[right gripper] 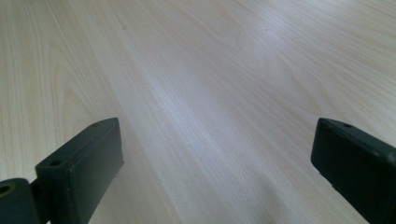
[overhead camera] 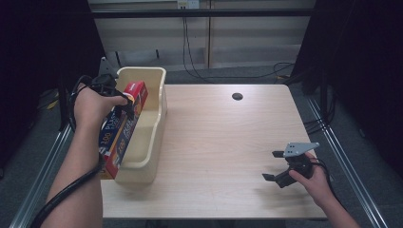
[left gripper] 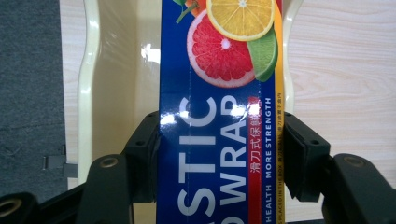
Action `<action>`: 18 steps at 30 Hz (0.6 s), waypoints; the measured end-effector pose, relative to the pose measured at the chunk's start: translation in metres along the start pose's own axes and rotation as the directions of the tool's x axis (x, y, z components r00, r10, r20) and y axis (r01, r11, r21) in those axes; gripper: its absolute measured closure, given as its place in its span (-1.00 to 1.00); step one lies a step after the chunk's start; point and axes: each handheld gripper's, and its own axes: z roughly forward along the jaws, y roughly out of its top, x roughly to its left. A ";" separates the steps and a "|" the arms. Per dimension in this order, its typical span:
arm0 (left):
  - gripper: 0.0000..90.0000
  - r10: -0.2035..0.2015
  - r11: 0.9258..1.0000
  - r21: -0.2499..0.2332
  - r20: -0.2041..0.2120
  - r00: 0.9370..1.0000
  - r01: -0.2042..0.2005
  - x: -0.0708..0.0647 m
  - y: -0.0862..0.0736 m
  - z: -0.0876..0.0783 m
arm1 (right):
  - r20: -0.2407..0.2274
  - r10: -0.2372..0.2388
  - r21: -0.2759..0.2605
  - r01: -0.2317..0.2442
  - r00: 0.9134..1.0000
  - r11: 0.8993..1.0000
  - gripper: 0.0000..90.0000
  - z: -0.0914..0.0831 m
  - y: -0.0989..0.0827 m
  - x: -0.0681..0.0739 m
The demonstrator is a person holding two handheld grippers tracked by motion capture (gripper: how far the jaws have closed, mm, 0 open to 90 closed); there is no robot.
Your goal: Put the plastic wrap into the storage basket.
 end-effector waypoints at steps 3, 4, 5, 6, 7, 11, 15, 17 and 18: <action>-0.10 0.001 1.000 -0.001 -0.011 1.000 -0.001 0.000 -0.001 0.004 | -0.002 0.000 0.000 0.000 1.000 1.000 -0.95 0.000 0.000 0.000; -0.10 -0.004 1.000 0.000 -0.011 1.000 0.004 0.000 -0.001 0.006 | -0.006 0.002 0.001 -0.002 1.000 1.000 -0.96 0.000 0.000 0.001; -0.10 -0.004 1.000 0.000 -0.011 1.000 0.004 0.000 -0.001 0.006 | -0.006 0.002 0.001 -0.002 1.000 1.000 -0.96 0.000 0.000 0.001; -0.10 -0.003 1.000 -0.001 -0.014 1.000 0.003 0.000 -0.001 0.007 | -0.007 0.000 0.001 0.000 1.000 1.000 -0.95 0.000 0.000 0.001; -0.10 -0.009 1.000 0.003 -0.007 1.000 0.009 0.001 -0.001 0.009 | -0.001 0.000 0.000 0.000 1.000 1.000 -0.95 0.001 0.000 0.001; -0.10 0.001 1.000 0.012 -0.010 1.000 -0.001 0.003 -0.002 0.013 | -0.002 0.001 0.000 -0.001 1.000 1.000 -0.95 0.001 0.000 0.001; -0.10 -0.011 1.000 0.019 -0.003 1.000 0.011 0.003 -0.002 0.018 | -0.003 0.001 -0.001 -0.001 1.000 1.000 -0.96 0.000 0.000 0.001; -0.10 -0.007 1.000 0.021 -0.005 1.000 0.007 0.003 -0.001 0.019 | -0.004 0.000 -0.002 0.000 1.000 1.000 -0.96 0.000 0.000 0.001; -0.10 -0.014 1.000 0.023 0.006 1.000 0.014 0.004 -0.001 0.022 | -0.004 0.000 -0.002 0.000 1.000 1.000 -0.95 0.000 0.000 0.001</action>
